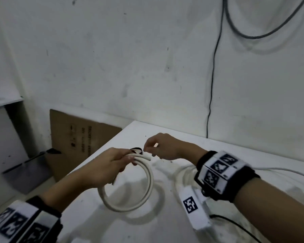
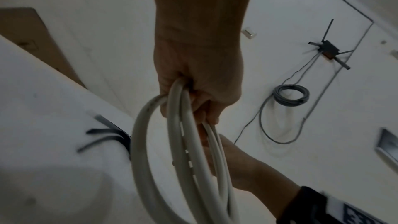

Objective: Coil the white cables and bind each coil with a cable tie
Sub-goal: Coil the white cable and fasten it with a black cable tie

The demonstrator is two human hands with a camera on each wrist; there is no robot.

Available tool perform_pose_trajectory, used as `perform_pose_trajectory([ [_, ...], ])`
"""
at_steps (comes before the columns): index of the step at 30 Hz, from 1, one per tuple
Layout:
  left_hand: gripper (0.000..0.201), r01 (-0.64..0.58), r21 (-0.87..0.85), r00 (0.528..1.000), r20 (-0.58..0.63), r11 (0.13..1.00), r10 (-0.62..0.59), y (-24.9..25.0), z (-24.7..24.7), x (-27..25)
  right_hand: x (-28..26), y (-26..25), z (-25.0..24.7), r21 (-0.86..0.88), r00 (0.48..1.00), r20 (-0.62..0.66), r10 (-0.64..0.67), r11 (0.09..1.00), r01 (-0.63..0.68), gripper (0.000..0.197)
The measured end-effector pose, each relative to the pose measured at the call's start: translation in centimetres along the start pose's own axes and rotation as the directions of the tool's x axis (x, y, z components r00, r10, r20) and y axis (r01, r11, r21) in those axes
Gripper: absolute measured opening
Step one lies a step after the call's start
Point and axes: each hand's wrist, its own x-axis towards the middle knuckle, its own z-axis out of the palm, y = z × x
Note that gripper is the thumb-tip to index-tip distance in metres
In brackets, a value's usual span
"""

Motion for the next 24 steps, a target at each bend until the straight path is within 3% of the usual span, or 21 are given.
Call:
perform_pose_trajectory([
  [2, 0.033, 0.093, -0.088, 0.996, 0.020, 0.992, -0.091, -1.2, -1.1, 0.6, 3.2, 0.3, 0.6, -0.211, 0.997, 0.057, -0.052, 0.976, 0.063, 0.024],
  [6, 0.047, 0.138, -0.200, 0.990, 0.069, 0.970, -0.126, -2.5, -2.4, 1.8, 7.8, 1.2, 2.3, -0.373, 0.993, 0.114, -0.031, 0.925, 0.072, 0.023],
  [12, 0.050, 0.138, -0.202, 0.989, 0.076, 0.970, -0.125, -2.8, -2.5, 3.5, 10.1, 2.4, 3.4, -0.421, 0.994, 0.084, -0.064, 0.902, 0.094, 0.001],
  [18, 0.051, 0.158, -0.226, 0.987, 0.075, 0.961, -0.145, -2.5, -1.5, 3.6, 8.6, 3.9, 2.3, -0.435, 0.995, 0.036, -0.093, 0.895, 0.100, 0.018],
  [24, 0.054, 0.152, -0.214, 0.987, 0.081, 0.965, -0.138, -0.9, 0.2, 3.1, 5.5, 4.9, 0.9, -0.382, 0.974, -0.109, -0.199, 0.913, 0.144, 0.032],
])
